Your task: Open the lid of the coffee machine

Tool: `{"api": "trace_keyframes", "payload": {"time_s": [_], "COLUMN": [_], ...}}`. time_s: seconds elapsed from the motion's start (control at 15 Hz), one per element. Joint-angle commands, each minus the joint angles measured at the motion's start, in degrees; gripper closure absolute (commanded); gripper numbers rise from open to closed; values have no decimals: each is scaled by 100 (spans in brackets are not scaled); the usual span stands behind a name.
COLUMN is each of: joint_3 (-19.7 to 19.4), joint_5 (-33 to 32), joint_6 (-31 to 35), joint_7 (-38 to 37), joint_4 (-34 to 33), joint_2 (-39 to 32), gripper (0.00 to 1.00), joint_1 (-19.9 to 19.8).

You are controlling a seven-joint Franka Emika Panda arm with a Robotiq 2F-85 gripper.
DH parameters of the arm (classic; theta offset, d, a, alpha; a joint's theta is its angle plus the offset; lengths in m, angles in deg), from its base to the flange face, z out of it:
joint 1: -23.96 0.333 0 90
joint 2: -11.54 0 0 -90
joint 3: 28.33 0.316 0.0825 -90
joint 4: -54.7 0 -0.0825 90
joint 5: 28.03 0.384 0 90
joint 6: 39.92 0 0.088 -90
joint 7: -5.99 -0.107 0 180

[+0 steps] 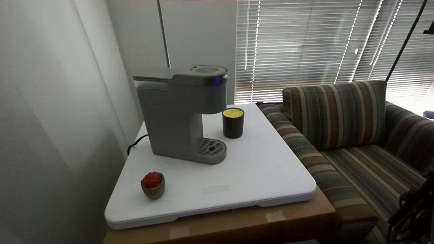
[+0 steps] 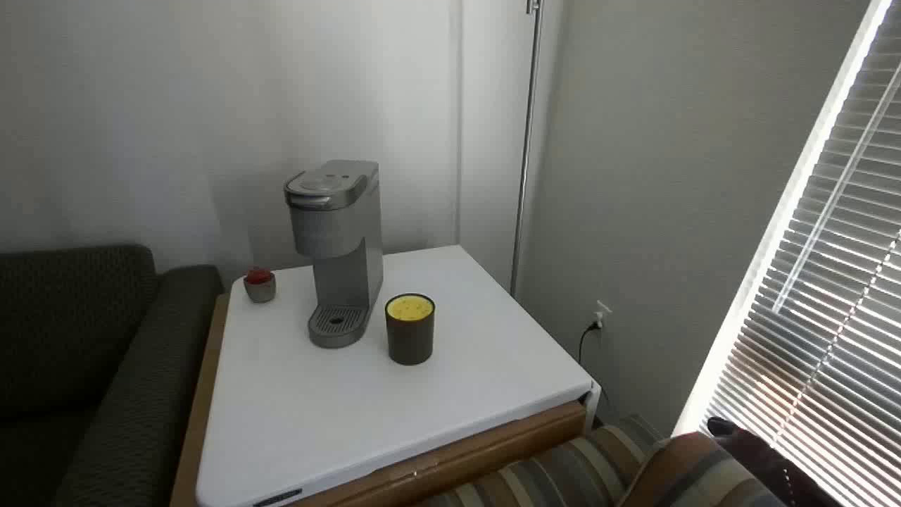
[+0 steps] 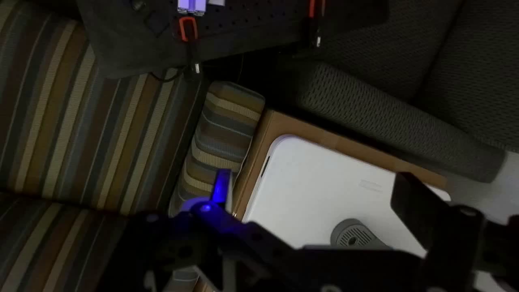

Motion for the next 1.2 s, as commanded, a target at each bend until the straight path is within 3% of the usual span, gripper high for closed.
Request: {"api": "trace_keyframes", "payload": {"time_s": [0.0,0.53,0.6,0.67,0.87,0.93,1.13], "joint_3": [116,-85,-220,-57,30,247,378], "joint_5": [76,534,586,760,1282,1064,1097], "joint_6": [-12,105,89,89,-46,124,125], "joint_7": [97,1197,1323,1632,2521,1981,2035], "joint_4": [-14,-944,-1144,-1307,-1944,-1383,-1512], "joint_2": [-50,-2007,-2316,-2648,-3502,-2876,-3152], "gripper": [0,0,0,0,0,0,0], "joint_1": [-171,404,671,525,605,382,323]}}
